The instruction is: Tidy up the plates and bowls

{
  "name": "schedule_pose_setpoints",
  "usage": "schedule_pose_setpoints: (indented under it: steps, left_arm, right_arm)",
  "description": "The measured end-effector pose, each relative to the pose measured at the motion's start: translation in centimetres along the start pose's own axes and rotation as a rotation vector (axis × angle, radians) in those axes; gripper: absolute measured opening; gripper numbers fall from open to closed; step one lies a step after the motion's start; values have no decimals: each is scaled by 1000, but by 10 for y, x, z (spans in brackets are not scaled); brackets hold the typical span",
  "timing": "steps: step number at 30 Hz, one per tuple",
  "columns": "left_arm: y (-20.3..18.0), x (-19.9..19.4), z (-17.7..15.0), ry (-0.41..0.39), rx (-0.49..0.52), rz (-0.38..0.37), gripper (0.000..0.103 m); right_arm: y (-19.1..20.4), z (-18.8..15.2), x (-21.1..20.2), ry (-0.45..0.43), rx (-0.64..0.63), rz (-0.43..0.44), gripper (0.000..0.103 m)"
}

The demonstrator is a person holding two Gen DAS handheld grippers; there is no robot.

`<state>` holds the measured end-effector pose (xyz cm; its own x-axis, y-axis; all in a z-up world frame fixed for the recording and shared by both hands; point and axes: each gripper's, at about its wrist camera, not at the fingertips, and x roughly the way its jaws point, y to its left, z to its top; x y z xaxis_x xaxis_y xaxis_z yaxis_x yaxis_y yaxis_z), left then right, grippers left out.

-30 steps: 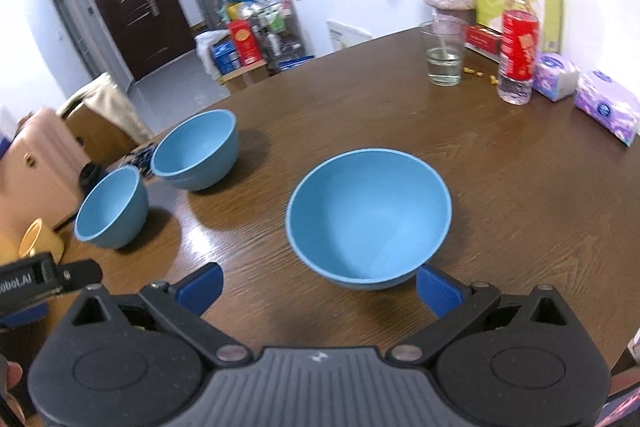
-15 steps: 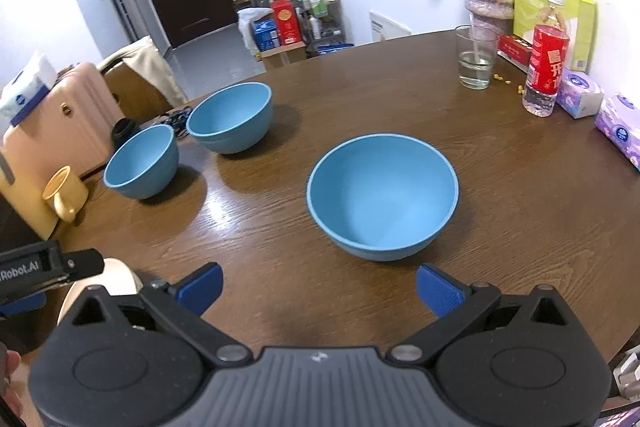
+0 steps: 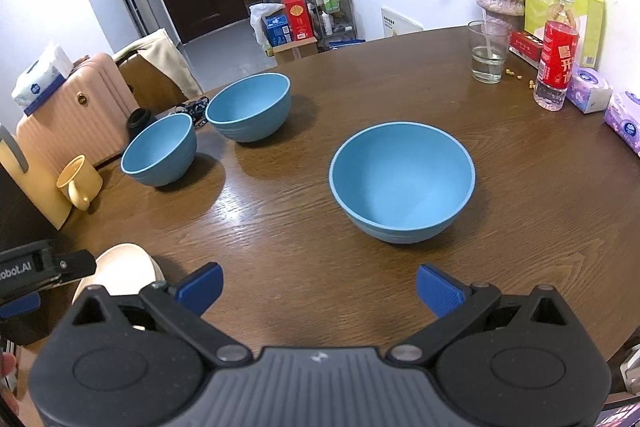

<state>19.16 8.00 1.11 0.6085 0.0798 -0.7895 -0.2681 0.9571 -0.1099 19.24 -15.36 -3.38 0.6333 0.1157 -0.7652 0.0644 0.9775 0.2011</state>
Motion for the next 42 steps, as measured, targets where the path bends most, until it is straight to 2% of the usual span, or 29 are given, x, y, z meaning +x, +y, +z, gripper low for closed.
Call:
schedule_pose_setpoints:
  steps: [28, 42]
  left_arm:
    - [73, 27, 54, -3, -5, -3, 103]
    - [84, 46, 89, 4, 8, -26, 103]
  right_arm:
    - [79, 18, 26, 6, -15, -13, 103]
    - [106, 36, 43, 17, -13, -36, 103]
